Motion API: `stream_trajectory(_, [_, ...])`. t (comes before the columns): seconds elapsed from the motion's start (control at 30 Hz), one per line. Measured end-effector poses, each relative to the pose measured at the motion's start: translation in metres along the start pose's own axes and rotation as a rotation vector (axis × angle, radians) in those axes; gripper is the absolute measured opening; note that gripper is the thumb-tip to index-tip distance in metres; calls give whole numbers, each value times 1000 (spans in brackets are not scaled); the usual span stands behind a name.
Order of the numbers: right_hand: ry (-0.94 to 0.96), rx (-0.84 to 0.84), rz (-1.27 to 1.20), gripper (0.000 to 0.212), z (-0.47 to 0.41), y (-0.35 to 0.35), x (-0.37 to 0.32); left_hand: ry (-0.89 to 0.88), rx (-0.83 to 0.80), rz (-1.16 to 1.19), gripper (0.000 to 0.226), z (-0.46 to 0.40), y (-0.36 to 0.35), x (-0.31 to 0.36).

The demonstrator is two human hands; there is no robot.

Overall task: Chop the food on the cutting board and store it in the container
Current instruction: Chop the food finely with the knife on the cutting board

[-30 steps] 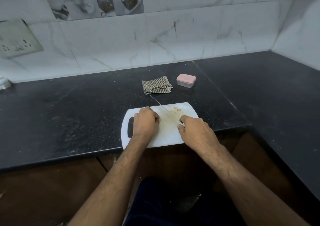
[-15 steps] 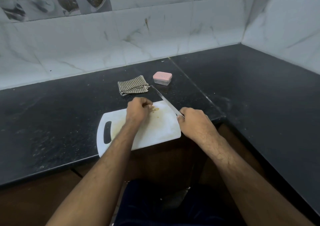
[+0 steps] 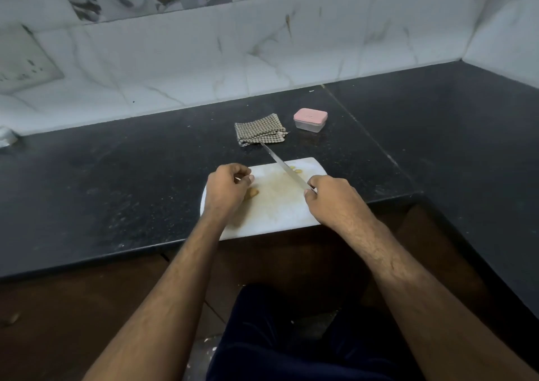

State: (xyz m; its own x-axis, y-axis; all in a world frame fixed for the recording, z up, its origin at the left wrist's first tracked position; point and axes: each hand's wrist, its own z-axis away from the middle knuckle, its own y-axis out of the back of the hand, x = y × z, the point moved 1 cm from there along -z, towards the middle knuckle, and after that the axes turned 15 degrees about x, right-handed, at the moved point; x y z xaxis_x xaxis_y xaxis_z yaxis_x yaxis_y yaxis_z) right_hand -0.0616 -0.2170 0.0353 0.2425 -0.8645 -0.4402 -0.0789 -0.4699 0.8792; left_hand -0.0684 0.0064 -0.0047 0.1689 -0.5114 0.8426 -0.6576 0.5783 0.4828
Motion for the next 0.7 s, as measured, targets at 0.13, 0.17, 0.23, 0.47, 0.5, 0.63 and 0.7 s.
stream_trajectory(0.13, [36, -18, -11, 27, 2, -15, -11, -95, -28, -172, 31, 7, 18, -15])
stream_trajectory(0.17, [37, -27, -16, 25, 3, -18, -14, -100, -66, -210, 37, 7, 18, -19])
stream_trajectory(0.23, [37, -47, -22, 24, 4, -23, -17, -154, -115, -299, 41, 8, 14, -24])
stream_trajectory(0.47, [45, -69, 3, 21, 7, -30, -16, -215, -35, -257, 19, 5, 5, -23])
stream_trajectory(0.5, [48, -75, 6, 20, 8, -31, -16, -206, -31, -235, 20, 5, 4, -25])
stream_trajectory(0.63, [57, -108, 14, 18, 11, -34, -22, -234, 6, -191, 24, 9, -1, -29])
stream_trajectory(0.7, [72, -120, 19, 16, 12, -34, -27, -305, 21, -234, 25, 11, -2, -30])
